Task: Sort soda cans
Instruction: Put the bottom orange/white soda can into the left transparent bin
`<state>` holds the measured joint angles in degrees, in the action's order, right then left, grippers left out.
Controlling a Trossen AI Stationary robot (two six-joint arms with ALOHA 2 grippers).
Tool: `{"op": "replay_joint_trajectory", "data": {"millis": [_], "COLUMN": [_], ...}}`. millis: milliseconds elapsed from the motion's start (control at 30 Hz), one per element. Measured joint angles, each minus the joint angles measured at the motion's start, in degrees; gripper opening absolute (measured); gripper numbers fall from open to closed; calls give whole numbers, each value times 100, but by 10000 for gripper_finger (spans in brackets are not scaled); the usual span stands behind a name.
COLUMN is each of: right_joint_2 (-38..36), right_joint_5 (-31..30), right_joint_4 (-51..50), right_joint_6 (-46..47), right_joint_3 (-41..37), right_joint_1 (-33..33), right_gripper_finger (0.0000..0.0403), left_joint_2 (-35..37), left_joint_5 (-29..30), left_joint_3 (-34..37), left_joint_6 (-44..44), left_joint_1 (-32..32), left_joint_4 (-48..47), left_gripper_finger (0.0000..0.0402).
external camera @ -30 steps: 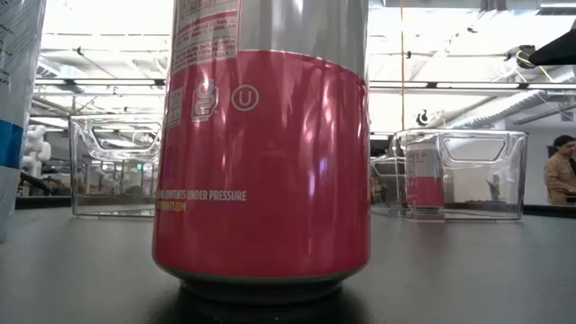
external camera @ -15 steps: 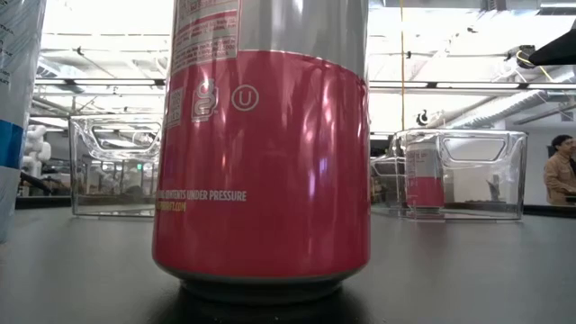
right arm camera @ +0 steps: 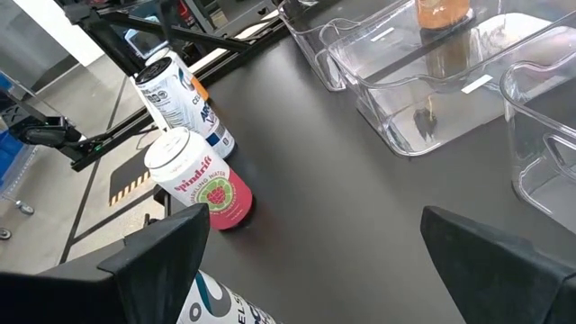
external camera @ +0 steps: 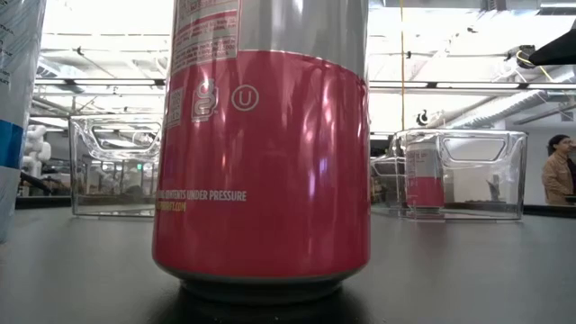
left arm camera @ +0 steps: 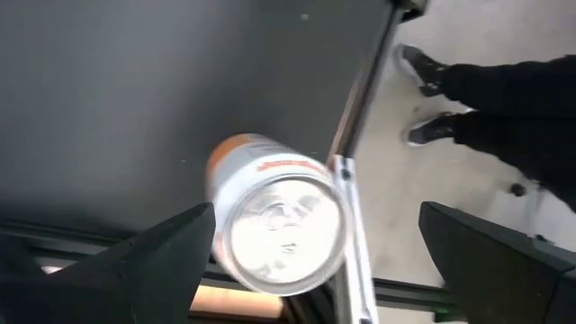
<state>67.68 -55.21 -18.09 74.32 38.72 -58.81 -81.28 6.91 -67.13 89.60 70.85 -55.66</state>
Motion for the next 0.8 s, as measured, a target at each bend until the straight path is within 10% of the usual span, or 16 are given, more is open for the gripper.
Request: {"op": "replay_joint_trajectory", "data": {"millis": [800], "right_joint_2": [-2], "right_joint_5": [-1], "right_joint_4": [-12], "right_joint_6": [-10], "right_joint_3": [0], "right_joint_1": [-2], "right_gripper_finger": [396], "left_joint_2": [0], "left_joint_5": [519], "left_joint_3": [0], "left_joint_6": [-708], "left_joint_1": [-6], "left_joint_4": [67], "left_gripper_finger": [400]}}
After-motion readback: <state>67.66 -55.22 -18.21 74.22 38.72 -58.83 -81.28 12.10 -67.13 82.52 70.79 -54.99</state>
